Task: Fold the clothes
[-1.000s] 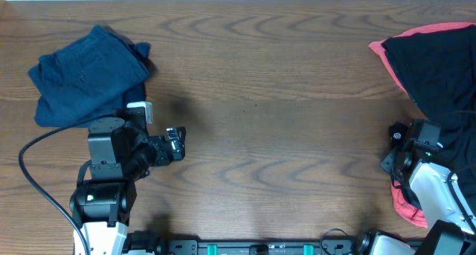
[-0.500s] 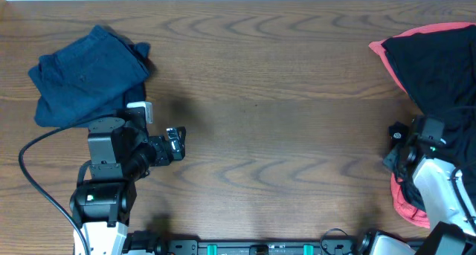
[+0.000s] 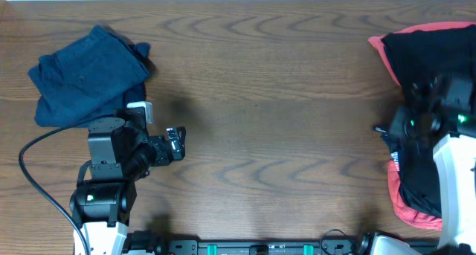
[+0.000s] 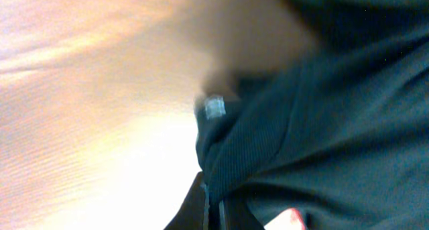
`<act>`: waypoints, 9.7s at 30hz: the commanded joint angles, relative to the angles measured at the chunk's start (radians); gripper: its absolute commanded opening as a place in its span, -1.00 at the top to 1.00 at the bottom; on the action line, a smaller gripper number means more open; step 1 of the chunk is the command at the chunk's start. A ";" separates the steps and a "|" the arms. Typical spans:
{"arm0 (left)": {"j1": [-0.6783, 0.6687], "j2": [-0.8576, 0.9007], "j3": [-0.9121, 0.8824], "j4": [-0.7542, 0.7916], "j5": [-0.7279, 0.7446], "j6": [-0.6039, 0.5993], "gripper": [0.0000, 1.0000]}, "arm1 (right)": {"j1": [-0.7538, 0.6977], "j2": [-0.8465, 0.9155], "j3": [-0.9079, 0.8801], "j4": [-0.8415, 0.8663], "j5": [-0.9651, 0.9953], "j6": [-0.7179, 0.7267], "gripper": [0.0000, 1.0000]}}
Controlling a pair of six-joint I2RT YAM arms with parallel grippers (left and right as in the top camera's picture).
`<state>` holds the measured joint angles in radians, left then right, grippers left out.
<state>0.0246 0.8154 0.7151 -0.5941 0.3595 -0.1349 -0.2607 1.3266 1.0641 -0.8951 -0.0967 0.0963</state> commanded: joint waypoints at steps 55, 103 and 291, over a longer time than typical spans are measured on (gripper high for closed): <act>-0.510 0.938 0.024 0.928 0.148 -0.312 -0.99 | 0.062 0.109 0.182 -0.074 0.119 0.142 -0.98; -0.105 0.975 0.649 -0.262 0.096 -0.243 -0.96 | 0.062 0.109 0.182 -0.117 0.116 0.111 -0.98; 0.004 0.818 1.183 0.381 -0.109 -0.209 0.88 | 0.025 0.237 0.571 0.612 -0.101 0.288 0.98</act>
<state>0.0132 1.6947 1.7588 -0.2512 0.2516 -0.3260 -0.2291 1.5970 1.5078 -0.2810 -0.2287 0.3382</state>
